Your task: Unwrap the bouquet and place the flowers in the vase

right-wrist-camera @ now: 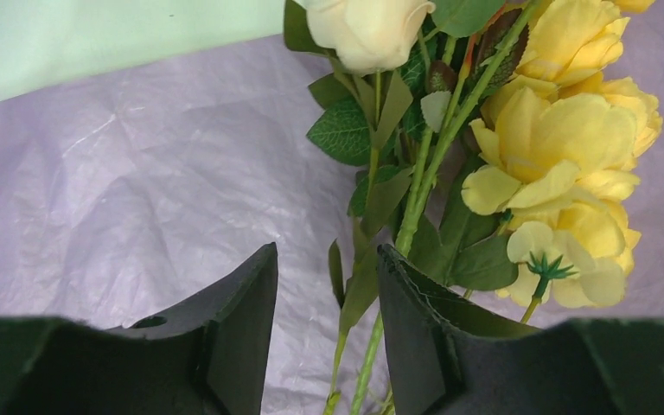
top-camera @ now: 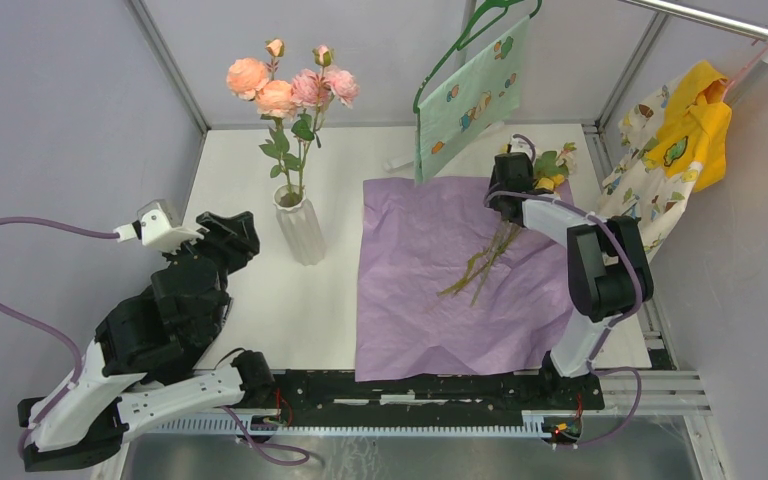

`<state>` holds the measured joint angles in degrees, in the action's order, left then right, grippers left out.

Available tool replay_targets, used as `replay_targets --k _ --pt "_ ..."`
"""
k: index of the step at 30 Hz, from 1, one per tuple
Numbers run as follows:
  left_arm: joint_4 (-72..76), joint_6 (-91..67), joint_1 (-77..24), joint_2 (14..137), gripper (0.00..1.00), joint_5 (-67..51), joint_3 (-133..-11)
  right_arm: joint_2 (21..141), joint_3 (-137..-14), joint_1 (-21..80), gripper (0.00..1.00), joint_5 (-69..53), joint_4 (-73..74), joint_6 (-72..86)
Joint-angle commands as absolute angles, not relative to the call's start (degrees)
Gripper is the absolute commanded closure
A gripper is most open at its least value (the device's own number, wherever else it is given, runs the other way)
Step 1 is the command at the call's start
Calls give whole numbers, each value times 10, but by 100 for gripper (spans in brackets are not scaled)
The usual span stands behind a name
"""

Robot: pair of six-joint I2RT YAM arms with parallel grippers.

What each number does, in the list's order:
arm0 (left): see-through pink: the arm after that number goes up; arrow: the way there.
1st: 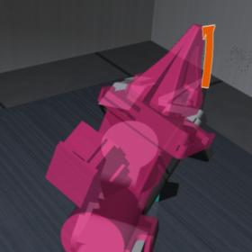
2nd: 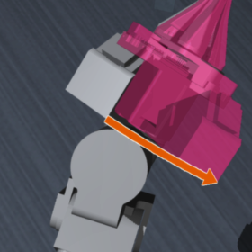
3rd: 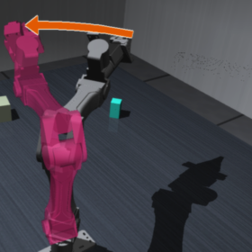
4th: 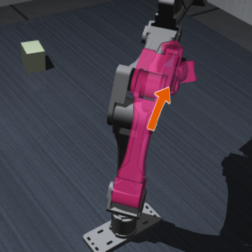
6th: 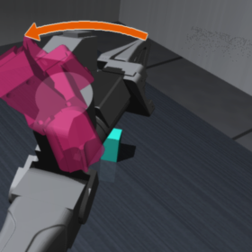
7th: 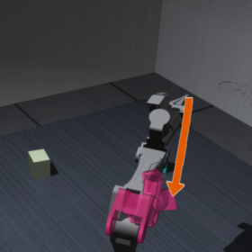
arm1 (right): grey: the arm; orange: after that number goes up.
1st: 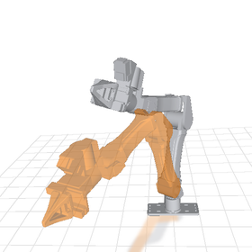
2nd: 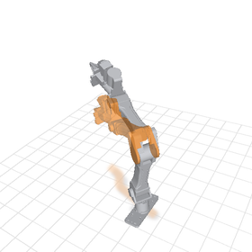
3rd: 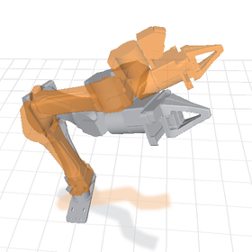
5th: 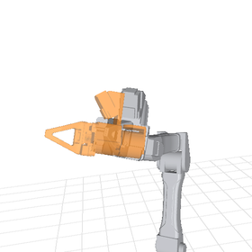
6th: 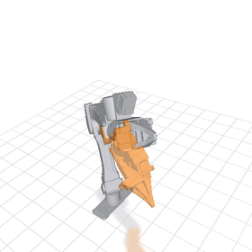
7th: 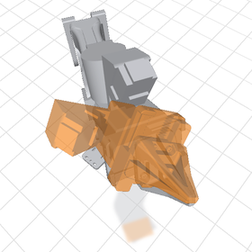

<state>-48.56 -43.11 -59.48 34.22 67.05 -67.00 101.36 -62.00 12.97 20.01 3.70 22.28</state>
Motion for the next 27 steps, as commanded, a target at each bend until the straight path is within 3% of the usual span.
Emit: replay_targets --k 1,9,14,17,21,27 --pt "-456 -416 -594 352 38 670 -669 1042 -658 114 49 209 40 225" --pt "-456 -417 -594 347 38 670 -668 1079 -693 108 54 201 46 223" --pt "-456 -417 -594 349 38 671 -668 1104 -709 108 75 184 47 224" --pt "-456 -415 -594 351 38 672 -669 1116 -716 108 79 172 47 231" --pt "-456 -413 -594 352 38 672 -672 1116 -710 108 98 153 41 237" --pt "-456 -415 -594 354 38 673 -672 1041 -656 109 100 93 3 248"
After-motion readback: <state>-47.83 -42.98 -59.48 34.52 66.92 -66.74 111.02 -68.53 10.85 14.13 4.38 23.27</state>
